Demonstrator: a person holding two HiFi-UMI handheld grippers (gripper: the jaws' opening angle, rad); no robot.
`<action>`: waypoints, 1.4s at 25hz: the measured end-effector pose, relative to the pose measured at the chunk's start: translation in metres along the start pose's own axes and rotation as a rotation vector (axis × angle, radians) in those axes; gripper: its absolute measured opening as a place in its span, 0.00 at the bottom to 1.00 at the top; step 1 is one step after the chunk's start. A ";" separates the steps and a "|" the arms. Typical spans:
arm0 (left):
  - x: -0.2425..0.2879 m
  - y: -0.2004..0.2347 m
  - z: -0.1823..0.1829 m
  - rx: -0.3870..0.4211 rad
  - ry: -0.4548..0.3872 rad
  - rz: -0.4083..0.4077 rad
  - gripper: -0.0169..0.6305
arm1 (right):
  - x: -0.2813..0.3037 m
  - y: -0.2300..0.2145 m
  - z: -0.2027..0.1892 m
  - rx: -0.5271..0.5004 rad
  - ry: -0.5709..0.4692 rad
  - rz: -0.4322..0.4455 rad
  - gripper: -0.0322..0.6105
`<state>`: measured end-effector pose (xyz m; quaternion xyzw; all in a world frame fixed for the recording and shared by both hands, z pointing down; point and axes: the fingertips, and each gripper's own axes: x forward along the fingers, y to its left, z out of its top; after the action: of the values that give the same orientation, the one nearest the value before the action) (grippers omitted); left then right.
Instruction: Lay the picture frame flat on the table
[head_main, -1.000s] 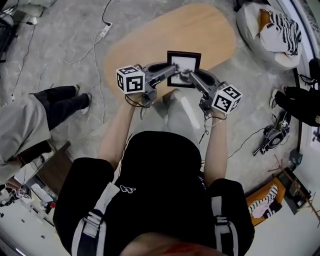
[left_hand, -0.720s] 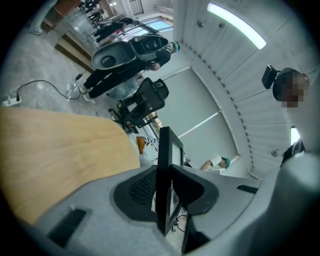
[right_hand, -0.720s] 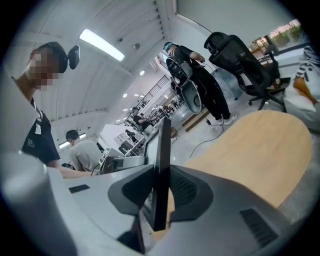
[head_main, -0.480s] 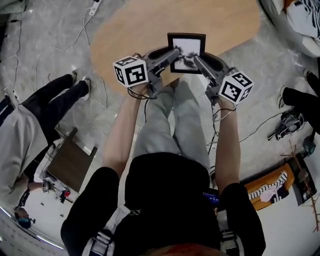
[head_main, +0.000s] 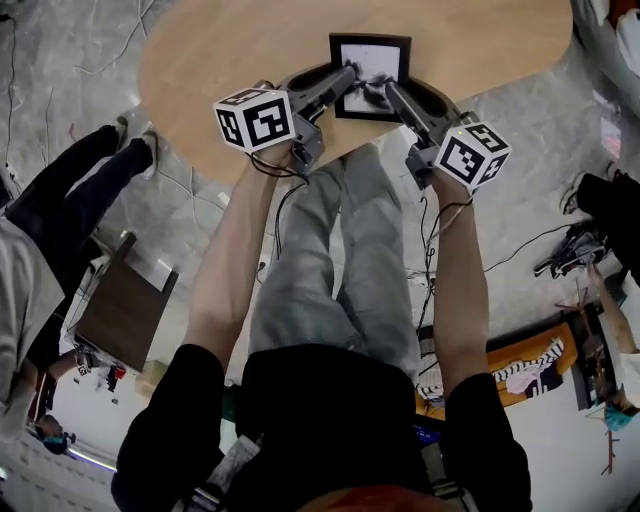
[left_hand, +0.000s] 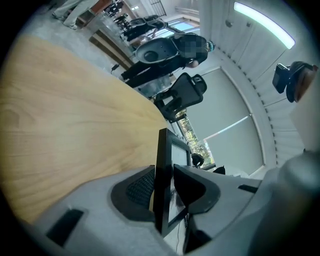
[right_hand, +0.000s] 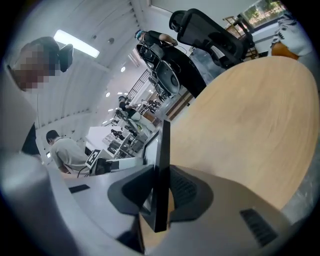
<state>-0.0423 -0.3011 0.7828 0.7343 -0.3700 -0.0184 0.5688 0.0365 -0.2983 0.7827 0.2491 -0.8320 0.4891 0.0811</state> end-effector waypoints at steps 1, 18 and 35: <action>0.001 0.008 -0.003 0.010 0.007 0.016 0.19 | 0.004 -0.005 -0.005 -0.001 0.005 0.004 0.18; -0.045 0.031 -0.009 -0.027 -0.113 0.066 0.06 | 0.013 -0.067 -0.026 -0.144 0.037 -0.355 0.22; -0.115 -0.153 0.079 0.126 -0.315 0.028 0.04 | -0.029 0.106 0.102 -0.177 -0.191 -0.299 0.07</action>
<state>-0.0812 -0.2887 0.5800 0.7513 -0.4651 -0.1021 0.4569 0.0207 -0.3339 0.6380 0.4072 -0.8294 0.3705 0.0951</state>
